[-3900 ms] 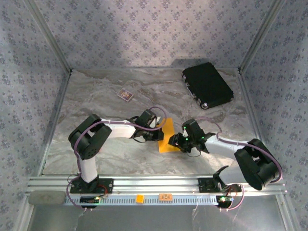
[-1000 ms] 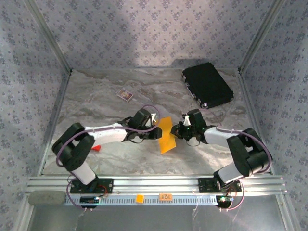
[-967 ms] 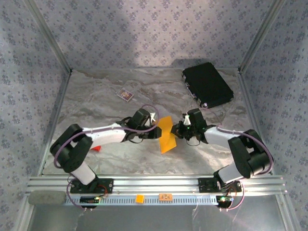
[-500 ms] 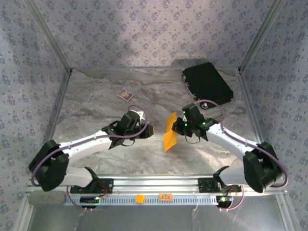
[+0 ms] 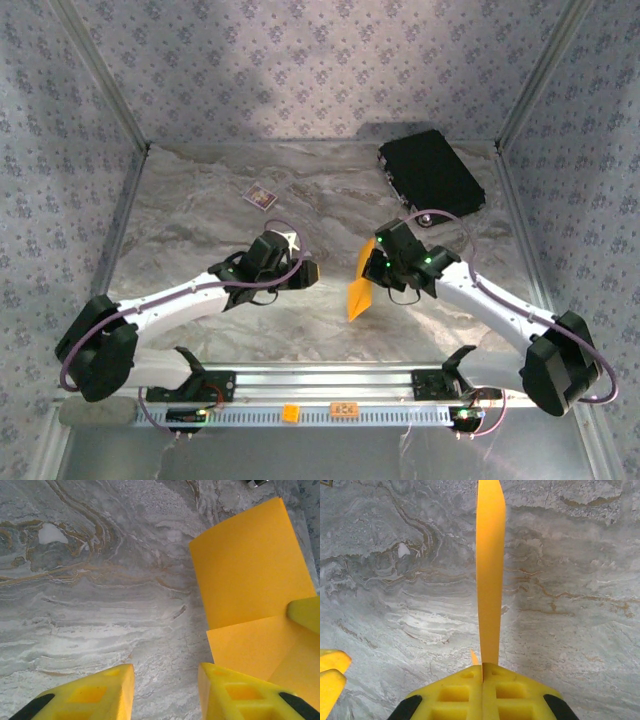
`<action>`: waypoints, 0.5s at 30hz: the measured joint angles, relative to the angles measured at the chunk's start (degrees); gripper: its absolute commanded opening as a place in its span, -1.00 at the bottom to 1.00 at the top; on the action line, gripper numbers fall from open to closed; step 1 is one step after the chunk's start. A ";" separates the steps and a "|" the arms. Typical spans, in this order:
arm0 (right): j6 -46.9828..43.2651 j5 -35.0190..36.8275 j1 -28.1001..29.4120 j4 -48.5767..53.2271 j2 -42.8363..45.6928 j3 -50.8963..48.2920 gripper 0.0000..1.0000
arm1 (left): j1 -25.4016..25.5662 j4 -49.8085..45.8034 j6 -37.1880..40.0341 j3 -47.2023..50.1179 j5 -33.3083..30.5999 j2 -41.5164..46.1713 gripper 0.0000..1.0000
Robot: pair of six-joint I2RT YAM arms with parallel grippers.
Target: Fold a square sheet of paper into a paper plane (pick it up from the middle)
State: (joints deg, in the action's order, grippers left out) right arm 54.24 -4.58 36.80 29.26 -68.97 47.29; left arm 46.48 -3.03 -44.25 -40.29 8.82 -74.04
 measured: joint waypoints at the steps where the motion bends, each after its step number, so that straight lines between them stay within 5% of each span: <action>1: 0.02 0.35 0.04 0.24 0.26 0.24 -0.87 | 0.00 -0.07 0.00 0.00 0.15 0.00 -0.24; 10: -1.66 4.22 1.07 2.86 2.54 1.92 -0.86 | -0.76 -1.31 0.02 2.82 -1.88 5.84 -0.21; 15: -6.64 12.41 4.46 9.70 0.39 9.33 -0.86 | -2.56 -2.40 -0.26 6.40 -4.50 10.38 -0.11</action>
State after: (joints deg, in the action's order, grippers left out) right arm 47.59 7.84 41.25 38.96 -68.58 56.62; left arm 43.92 -5.43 -44.51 -33.89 4.32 -63.66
